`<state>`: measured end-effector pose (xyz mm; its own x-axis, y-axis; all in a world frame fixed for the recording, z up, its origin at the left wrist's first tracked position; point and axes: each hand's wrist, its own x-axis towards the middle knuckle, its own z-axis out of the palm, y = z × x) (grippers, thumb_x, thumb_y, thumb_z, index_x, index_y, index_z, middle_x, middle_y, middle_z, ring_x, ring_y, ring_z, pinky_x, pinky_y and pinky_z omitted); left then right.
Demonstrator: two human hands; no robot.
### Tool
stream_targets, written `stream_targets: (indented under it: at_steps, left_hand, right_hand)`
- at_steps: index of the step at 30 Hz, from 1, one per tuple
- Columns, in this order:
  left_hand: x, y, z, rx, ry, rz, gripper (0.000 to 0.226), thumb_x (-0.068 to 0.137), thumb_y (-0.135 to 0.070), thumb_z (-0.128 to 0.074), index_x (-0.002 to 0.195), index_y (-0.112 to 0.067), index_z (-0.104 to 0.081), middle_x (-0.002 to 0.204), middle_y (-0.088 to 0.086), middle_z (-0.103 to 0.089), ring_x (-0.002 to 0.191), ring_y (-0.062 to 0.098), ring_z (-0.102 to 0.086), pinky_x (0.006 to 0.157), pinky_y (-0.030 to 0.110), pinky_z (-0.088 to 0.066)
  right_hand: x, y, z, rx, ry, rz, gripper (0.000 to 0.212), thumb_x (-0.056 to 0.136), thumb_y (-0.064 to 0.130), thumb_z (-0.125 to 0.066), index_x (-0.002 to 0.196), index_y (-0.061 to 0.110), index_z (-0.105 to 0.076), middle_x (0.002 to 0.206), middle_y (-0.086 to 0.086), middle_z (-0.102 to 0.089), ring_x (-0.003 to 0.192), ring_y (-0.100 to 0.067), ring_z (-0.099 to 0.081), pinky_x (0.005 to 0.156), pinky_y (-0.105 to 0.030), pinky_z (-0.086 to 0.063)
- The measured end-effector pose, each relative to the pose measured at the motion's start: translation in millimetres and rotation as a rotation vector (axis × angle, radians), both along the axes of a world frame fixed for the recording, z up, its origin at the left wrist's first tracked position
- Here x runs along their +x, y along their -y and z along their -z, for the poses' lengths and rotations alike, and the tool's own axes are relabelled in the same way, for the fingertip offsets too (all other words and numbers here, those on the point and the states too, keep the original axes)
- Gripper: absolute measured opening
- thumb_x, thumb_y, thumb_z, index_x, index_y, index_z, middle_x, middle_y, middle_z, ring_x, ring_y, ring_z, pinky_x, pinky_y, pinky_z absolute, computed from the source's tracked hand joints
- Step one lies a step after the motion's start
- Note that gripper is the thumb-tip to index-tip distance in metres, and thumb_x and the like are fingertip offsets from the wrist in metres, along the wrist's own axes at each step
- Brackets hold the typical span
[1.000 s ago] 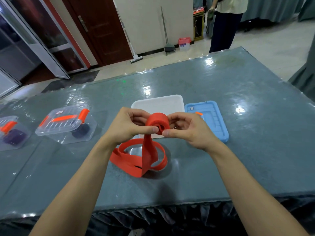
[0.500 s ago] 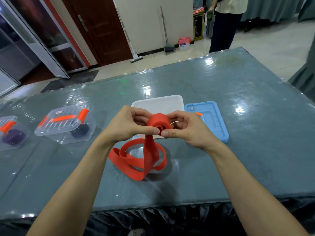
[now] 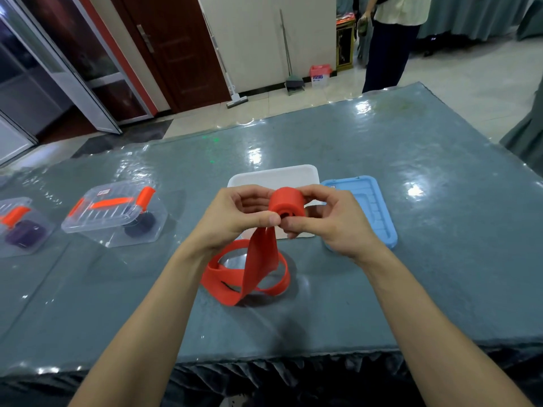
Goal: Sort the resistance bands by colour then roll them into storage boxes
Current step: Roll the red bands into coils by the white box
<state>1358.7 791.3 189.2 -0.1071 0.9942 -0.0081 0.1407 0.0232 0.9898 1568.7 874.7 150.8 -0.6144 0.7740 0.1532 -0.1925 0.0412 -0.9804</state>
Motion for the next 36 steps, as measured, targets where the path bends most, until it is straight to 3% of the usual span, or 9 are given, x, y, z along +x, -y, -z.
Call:
stream_targets:
  at_steps: [6,9,12,18,22,25,28,33,36]
  left_hand:
    - [8.8,3.8,10.0,0.055,0.025,-0.052,0.040,0.075,-0.006,-0.090,0.111,-0.020,-0.083,0.110,0.017,-0.082,0.102,0.025,-0.080,0.092,0.031,-0.061]
    - [5.5,5.4,6.0,0.054,-0.077,-0.092,0.041,0.071,-0.010,-0.099,0.107,-0.018,-0.084,0.105,0.015,-0.083,0.100,0.027,-0.081,0.091,0.034,-0.063]
    - [0.7,7.1,1.0,0.027,-0.181,-0.107,0.046,0.066,-0.015,-0.095,0.109,-0.009,-0.081,0.100,0.012,-0.084,0.096,0.026,-0.082,0.089,0.034,-0.065]
    - [3.3,2.3,-14.4,-0.013,-0.398,0.000,0.035,0.077,-0.003,-0.094,0.109,-0.007,-0.082,0.093,0.007,-0.084,0.090,0.023,-0.082,0.084,0.031,-0.065]
    - [8.3,1.0,-19.7,-0.027,-0.460,0.034,0.033,0.076,-0.001,-0.094,0.106,-0.009,-0.083,0.091,0.004,-0.084,0.088,0.021,-0.083,0.083,0.031,-0.066]
    - [13.1,-1.0,-21.6,-0.032,-0.622,0.063,0.030,0.074,-0.007,-0.096,0.100,-0.015,-0.084,0.085,-0.005,-0.083,0.084,0.012,-0.082,0.083,0.032,-0.066]
    - [16.1,-5.0,-24.0,-0.028,-0.832,0.155,0.031,0.072,-0.025,-0.096,0.101,-0.025,-0.084,0.084,-0.012,-0.082,0.085,0.001,-0.078,0.086,0.034,-0.065]
    - [8.8,-3.4,-22.9,-0.044,-0.514,0.110,0.060,0.071,-0.014,-0.100,0.125,-0.019,-0.074,0.103,-0.002,-0.084,0.102,0.014,-0.080,0.096,0.032,-0.063]
    - [5.1,-0.8,-8.9,0.012,-0.292,0.048,0.052,0.069,-0.010,-0.096,0.118,-0.014,-0.078,0.108,0.006,-0.084,0.103,0.019,-0.080,0.094,0.029,-0.061]
  right_hand:
    - [-4.9,1.4,4.6,-0.105,-0.135,-0.029,0.054,0.074,0.007,-0.090,0.124,0.002,-0.071,0.112,-0.021,-0.075,0.085,-0.039,-0.079,0.082,-0.042,-0.065]
    - [1.6,-8.9,7.9,0.004,0.013,-0.130,0.068,0.069,0.018,-0.095,0.132,0.014,-0.069,0.126,-0.005,-0.073,0.097,-0.032,-0.077,0.090,-0.044,-0.064]
    - [13.8,-19.7,5.0,0.100,0.218,-0.170,0.085,0.062,0.034,-0.101,0.138,0.029,-0.066,0.130,0.007,-0.069,0.084,-0.032,-0.076,0.076,-0.041,-0.063]
    - [11.9,-18.4,7.7,0.159,0.268,-0.148,0.048,0.072,0.031,-0.100,0.113,0.024,-0.076,0.096,-0.005,-0.081,0.080,-0.034,-0.076,0.083,-0.052,-0.062]
    - [14.6,-16.3,11.2,0.174,0.253,-0.131,0.041,0.073,0.028,-0.100,0.108,0.022,-0.078,0.096,-0.006,-0.081,0.094,-0.033,-0.077,0.093,-0.056,-0.061]
    - [17.0,-15.0,6.8,0.180,0.308,-0.164,0.053,0.071,0.032,-0.101,0.115,0.030,-0.072,0.098,0.005,-0.078,0.080,-0.020,-0.075,0.075,-0.045,-0.064]
    - [19.0,-17.2,0.6,0.255,0.380,-0.137,0.046,0.073,0.034,-0.099,0.111,0.032,-0.073,0.073,0.006,-0.074,0.055,-0.005,-0.061,0.061,-0.030,-0.050]
    - [21.8,-17.0,4.6,0.131,0.109,-0.043,0.047,0.068,0.040,-0.099,0.106,0.023,-0.076,0.077,-0.015,-0.078,0.068,-0.033,-0.077,0.077,-0.043,-0.063]
    - [21.6,-25.9,6.8,-0.002,-0.105,-0.024,0.049,0.069,0.041,-0.099,0.107,0.018,-0.079,0.093,-0.025,-0.078,0.072,-0.040,-0.074,0.079,-0.047,-0.062]
